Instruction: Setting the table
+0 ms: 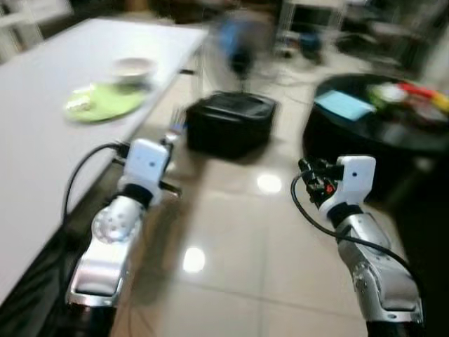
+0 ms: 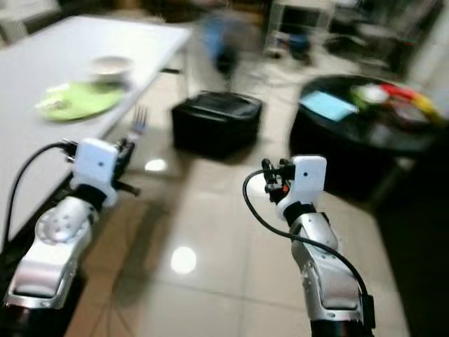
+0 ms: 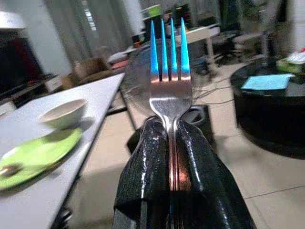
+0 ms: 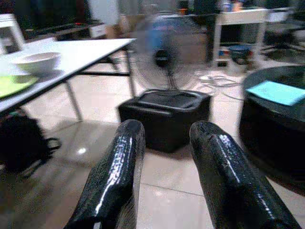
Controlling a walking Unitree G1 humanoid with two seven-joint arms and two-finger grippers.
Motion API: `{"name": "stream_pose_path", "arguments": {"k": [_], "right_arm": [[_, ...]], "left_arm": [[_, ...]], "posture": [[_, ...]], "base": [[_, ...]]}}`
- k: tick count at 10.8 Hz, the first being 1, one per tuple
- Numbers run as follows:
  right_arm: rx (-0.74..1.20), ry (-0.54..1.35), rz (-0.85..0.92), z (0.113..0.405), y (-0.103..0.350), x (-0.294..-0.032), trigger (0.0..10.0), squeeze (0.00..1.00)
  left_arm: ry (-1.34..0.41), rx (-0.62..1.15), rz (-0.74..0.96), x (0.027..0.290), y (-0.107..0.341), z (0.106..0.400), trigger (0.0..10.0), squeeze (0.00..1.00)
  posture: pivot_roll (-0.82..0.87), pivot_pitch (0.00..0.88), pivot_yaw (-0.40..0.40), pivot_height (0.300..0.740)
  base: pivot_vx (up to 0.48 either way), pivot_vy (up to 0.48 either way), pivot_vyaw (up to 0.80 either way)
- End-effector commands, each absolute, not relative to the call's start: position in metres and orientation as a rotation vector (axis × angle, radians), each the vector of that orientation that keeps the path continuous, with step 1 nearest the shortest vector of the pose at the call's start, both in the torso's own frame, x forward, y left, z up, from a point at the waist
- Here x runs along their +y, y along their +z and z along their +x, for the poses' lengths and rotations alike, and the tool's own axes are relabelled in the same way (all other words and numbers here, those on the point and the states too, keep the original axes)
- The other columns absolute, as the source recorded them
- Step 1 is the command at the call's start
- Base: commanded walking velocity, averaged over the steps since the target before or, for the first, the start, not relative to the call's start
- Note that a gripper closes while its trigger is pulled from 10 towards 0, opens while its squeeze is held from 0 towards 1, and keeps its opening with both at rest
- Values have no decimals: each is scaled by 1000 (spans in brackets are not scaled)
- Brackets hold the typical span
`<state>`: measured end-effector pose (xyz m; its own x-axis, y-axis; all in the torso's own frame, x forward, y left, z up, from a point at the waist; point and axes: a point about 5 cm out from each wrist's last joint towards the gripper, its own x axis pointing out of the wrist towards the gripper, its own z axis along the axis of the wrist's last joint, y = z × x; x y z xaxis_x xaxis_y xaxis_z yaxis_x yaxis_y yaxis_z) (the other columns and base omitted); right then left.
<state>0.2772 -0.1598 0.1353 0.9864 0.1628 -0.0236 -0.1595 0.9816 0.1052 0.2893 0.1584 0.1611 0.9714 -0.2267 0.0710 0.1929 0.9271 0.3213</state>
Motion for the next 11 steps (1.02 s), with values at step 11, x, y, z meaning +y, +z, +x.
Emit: {"name": "stream_pose_path", "arguments": {"k": [11], "right_arm": [[38,152,90,273,134,-165,10000,0]], "left_arm": [[-270,-123,301,140,162,293,10000,0]], "posture": [[36,0,-7,740]], "base": [[429,0,0]]}}
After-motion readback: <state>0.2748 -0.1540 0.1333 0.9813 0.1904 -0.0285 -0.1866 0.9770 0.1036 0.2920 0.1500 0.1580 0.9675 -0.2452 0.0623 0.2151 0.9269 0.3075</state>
